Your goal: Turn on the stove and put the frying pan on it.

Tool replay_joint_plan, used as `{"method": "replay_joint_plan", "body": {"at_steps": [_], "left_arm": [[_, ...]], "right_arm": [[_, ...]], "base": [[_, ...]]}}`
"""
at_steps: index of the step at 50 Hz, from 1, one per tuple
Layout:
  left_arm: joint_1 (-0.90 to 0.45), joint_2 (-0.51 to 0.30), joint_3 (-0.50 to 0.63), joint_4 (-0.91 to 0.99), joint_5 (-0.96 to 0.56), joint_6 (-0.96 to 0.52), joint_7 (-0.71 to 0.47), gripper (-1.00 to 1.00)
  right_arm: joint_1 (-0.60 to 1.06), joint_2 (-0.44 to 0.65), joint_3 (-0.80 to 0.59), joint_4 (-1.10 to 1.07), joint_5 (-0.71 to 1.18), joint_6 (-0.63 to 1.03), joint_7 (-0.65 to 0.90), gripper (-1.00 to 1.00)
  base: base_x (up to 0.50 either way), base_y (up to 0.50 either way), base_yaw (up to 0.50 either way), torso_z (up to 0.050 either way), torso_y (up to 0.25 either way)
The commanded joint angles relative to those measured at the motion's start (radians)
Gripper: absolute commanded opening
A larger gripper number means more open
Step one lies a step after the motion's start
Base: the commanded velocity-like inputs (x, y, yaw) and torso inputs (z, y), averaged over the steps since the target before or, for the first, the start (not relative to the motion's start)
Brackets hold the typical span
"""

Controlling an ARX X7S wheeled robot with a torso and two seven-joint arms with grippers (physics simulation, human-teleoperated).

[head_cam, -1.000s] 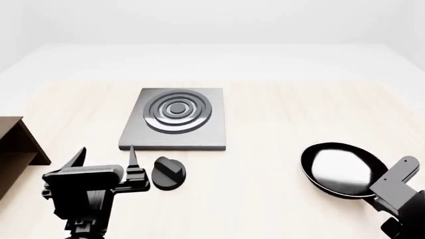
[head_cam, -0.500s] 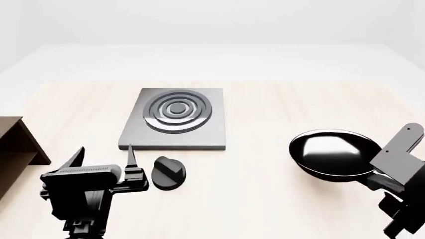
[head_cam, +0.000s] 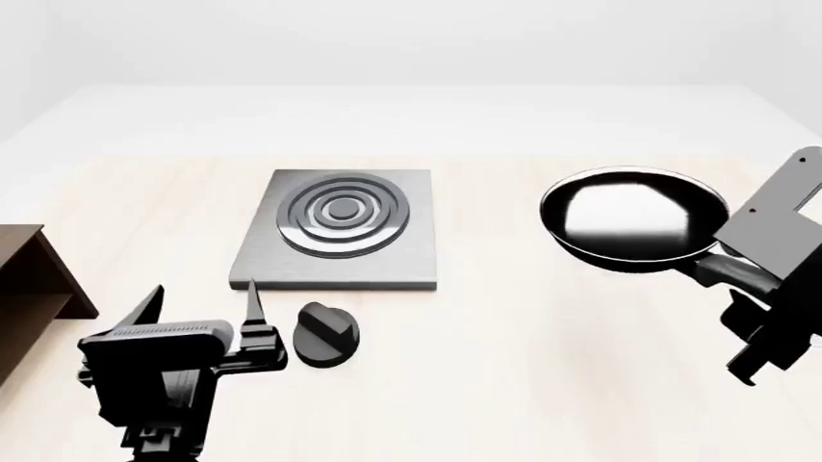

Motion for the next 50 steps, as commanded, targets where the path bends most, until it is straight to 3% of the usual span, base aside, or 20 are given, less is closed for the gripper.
{"method": "replay_joint_plan", "body": {"at_steps": [1,50], "left_arm": [[0.006,-0.002,0.006,-0.006,0.002,0.016,0.004,1.0],[0.018,-0.012,0.008,-0.028,-0.014,0.059,0.015,1.0]], "right_arm": [[0.128,-0.092,0.068,0.058,-0.117,-0.024,0.015,-1.0],[0.105,-0.548,0.074,0.546,-0.283,-0.328,0.066,-1.0]], "base": [[0.0,0.0,0.0,0.0,0.0],[0.0,0.0,0.0,0.0,0.002]]}}
